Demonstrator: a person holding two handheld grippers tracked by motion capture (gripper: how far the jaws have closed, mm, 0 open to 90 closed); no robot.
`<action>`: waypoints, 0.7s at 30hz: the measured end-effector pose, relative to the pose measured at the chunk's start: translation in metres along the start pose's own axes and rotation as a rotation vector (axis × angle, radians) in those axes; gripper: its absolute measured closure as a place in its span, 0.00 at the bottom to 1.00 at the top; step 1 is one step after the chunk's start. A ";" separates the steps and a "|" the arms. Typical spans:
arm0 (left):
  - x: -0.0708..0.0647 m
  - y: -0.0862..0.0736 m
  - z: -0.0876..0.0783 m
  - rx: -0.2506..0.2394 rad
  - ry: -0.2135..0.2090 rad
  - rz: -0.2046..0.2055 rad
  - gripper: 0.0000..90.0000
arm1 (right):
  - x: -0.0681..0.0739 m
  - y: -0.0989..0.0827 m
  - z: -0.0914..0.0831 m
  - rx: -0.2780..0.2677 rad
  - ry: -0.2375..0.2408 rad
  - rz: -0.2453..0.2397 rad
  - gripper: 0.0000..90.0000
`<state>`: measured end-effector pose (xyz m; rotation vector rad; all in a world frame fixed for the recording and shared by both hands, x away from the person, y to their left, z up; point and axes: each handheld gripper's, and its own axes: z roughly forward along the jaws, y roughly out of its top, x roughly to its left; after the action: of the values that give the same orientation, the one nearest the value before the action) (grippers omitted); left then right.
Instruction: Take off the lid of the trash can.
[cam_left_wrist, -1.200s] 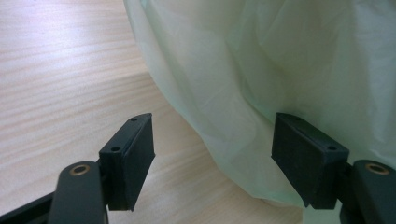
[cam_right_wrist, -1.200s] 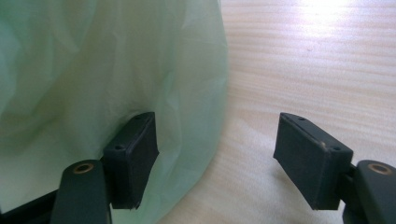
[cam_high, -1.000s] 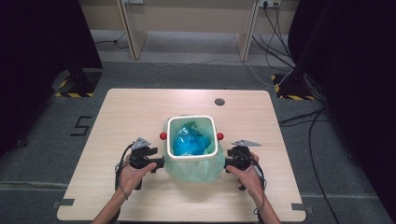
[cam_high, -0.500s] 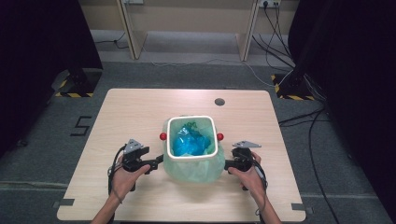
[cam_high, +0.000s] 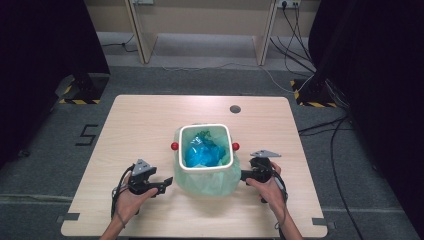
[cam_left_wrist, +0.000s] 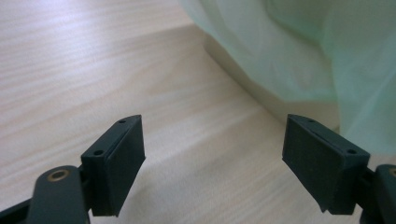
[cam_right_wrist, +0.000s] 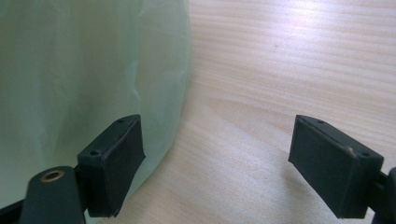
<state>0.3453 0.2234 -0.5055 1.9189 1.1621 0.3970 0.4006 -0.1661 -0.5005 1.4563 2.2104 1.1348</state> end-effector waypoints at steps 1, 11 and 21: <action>0.000 0.000 0.000 0.000 0.000 0.000 0.23 | 0.000 0.000 0.000 0.000 0.000 0.000 0.20; -0.003 -0.010 0.005 0.068 0.052 0.115 0.23 | -0.005 0.013 -0.016 -0.044 -0.019 0.001 0.20; 0.001 -0.015 0.008 0.073 0.056 0.110 0.20 | -0.014 0.040 -0.032 -0.094 -0.039 0.003 0.20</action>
<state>0.3416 0.2234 -0.5225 2.0529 1.1233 0.4765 0.4144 -0.1851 -0.4524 1.4319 2.1002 1.1842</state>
